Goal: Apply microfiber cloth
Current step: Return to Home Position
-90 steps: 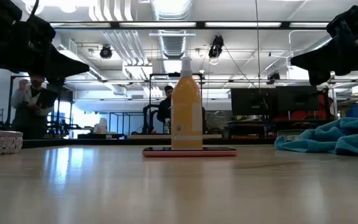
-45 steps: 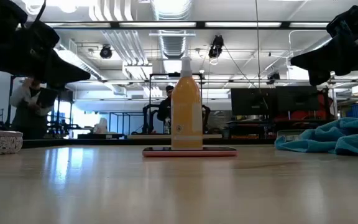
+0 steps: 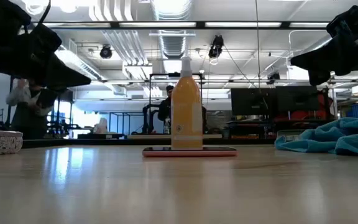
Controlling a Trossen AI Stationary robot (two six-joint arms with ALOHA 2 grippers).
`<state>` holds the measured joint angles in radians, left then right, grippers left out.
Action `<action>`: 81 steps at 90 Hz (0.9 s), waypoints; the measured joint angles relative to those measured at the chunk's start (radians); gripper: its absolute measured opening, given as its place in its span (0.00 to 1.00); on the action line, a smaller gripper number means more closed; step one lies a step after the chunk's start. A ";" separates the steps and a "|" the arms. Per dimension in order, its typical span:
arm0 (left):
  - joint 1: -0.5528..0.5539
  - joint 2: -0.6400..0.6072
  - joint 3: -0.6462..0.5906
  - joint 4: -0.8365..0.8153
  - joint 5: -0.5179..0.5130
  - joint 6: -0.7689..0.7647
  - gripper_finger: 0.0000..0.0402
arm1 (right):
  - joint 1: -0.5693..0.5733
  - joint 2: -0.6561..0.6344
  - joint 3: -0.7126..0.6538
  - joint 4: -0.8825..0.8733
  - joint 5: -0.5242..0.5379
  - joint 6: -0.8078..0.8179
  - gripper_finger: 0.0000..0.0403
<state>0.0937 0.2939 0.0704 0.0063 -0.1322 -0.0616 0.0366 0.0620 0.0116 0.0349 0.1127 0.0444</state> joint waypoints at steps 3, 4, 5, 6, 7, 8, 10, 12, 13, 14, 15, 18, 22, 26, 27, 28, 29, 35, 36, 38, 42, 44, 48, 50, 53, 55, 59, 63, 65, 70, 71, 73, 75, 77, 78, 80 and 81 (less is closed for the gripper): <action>0.000 0.003 0.000 0.000 0.000 0.000 0.00 | 0.000 0.000 0.000 0.000 0.000 0.000 0.00; 0.000 0.003 0.000 0.000 0.000 0.000 0.00 | 0.000 0.000 0.000 0.000 0.000 0.000 0.00; 0.000 0.004 0.000 0.000 0.000 0.000 0.00 | 0.000 0.000 0.000 0.000 0.000 0.000 0.00; 0.000 0.005 0.000 0.000 0.000 0.000 0.00 | 0.000 0.000 0.000 0.000 0.000 0.000 0.00; 0.000 0.006 0.000 0.000 0.000 0.000 0.00 | 0.000 0.000 0.000 0.000 0.000 0.000 0.00; 0.000 0.006 0.000 0.000 0.000 0.000 0.00 | 0.000 0.000 0.000 0.000 0.000 0.000 0.00; 0.000 0.008 0.000 0.000 0.000 0.000 0.00 | 0.000 0.000 0.000 0.000 0.000 0.000 0.00; 0.000 0.009 0.000 0.000 0.000 0.000 0.00 | 0.000 0.000 0.000 0.000 0.000 0.000 0.00; 0.000 0.010 0.000 0.000 0.000 0.000 0.00 | 0.000 0.000 0.000 0.000 0.000 0.000 0.00; 0.000 0.010 0.000 0.000 0.000 0.000 0.00 | 0.000 0.000 0.000 0.000 0.000 0.000 0.00; 0.000 0.011 0.000 0.000 0.000 0.000 0.00 | 0.000 0.000 0.000 0.000 0.000 0.000 0.00; 0.000 0.014 0.000 0.000 0.000 0.000 0.00 | 0.000 0.000 0.000 0.000 0.000 0.000 0.00; 0.000 0.016 0.000 0.000 0.000 0.000 0.00 | 0.000 0.000 0.000 0.000 0.000 0.000 0.00; 0.000 0.018 0.000 0.000 0.000 0.000 0.00 | 0.000 0.000 0.000 0.000 0.000 0.000 0.00; 0.000 0.019 0.000 0.000 0.000 0.000 0.00 | 0.000 0.000 0.000 0.000 0.000 0.000 0.00; 0.000 0.019 0.000 0.000 0.000 0.000 0.00 | 0.000 0.000 0.000 0.000 0.000 0.000 0.00; 0.000 0.020 0.000 0.000 0.000 0.000 0.00 | 0.000 0.000 0.000 0.000 0.000 0.000 0.00; 0.000 0.023 0.000 0.000 0.000 0.000 0.00 | 0.000 0.000 0.000 0.000 0.000 0.000 0.00; 0.000 0.024 0.000 0.000 0.000 0.000 0.00 | 0.000 0.000 0.000 0.000 0.000 0.000 0.00; 0.000 0.025 0.000 0.000 0.000 0.000 0.00 | 0.000 0.000 0.000 0.000 0.000 0.000 0.00; 0.000 0.027 0.000 0.000 0.000 0.000 0.00 | 0.000 0.000 0.000 0.000 0.000 0.000 0.00; 0.000 0.028 0.000 0.000 0.000 0.000 0.00 | 0.000 0.000 0.000 0.000 0.000 0.000 0.00; 0.000 0.030 0.000 0.000 0.000 0.000 0.00 | 0.000 0.000 0.000 0.000 0.000 0.000 0.00; 0.000 0.030 0.000 0.000 0.000 0.000 0.00 | 0.000 0.000 0.000 0.000 0.000 0.000 0.00; 0.000 0.032 0.000 0.000 0.000 0.000 0.00 | 0.000 0.000 0.000 0.000 0.000 0.000 0.00; 0.000 0.033 0.000 0.000 0.000 0.000 0.00 | 0.000 0.000 0.000 0.000 0.000 0.000 0.00; 0.000 0.035 0.000 0.000 0.000 0.000 0.00 | 0.000 0.000 0.000 0.000 0.000 0.000 0.00; 0.000 0.036 0.000 0.000 0.000 0.000 0.00 | 0.000 0.000 0.000 0.000 0.000 0.000 0.00; 0.000 0.036 0.000 0.000 0.000 0.000 0.00 | 0.000 0.000 0.000 0.000 0.000 0.000 0.00; 0.000 0.038 0.000 0.000 0.000 0.000 0.00 | 0.000 0.000 0.000 0.000 0.000 0.000 0.00; 0.000 0.038 0.000 0.000 0.000 0.000 0.00 | 0.000 0.000 0.000 0.000 0.000 0.000 0.00; 0.000 0.039 0.000 0.000 0.000 0.000 0.00 | 0.000 0.000 0.000 0.000 0.000 0.000 0.00; 0.000 0.039 0.000 0.000 0.000 0.000 0.00 | 0.000 0.000 0.000 0.000 0.000 0.000 0.00; 0.000 0.039 0.000 0.000 0.000 0.000 0.00 | 0.000 0.000 0.000 0.000 0.000 0.000 0.00; 0.000 0.039 0.000 0.000 0.000 0.000 0.00 | 0.000 0.000 0.000 0.000 0.000 0.000 0.00; 0.000 0.039 0.000 0.000 0.000 0.000 0.00 | 0.000 0.000 0.000 0.000 0.000 0.000 0.00; 0.000 0.039 0.000 0.000 0.000 0.000 0.00 | 0.000 0.000 0.000 0.000 0.000 0.000 0.00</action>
<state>0.0937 0.3328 0.0708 0.0065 -0.1322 -0.0616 0.0364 0.0620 0.0116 0.0349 0.1127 0.0444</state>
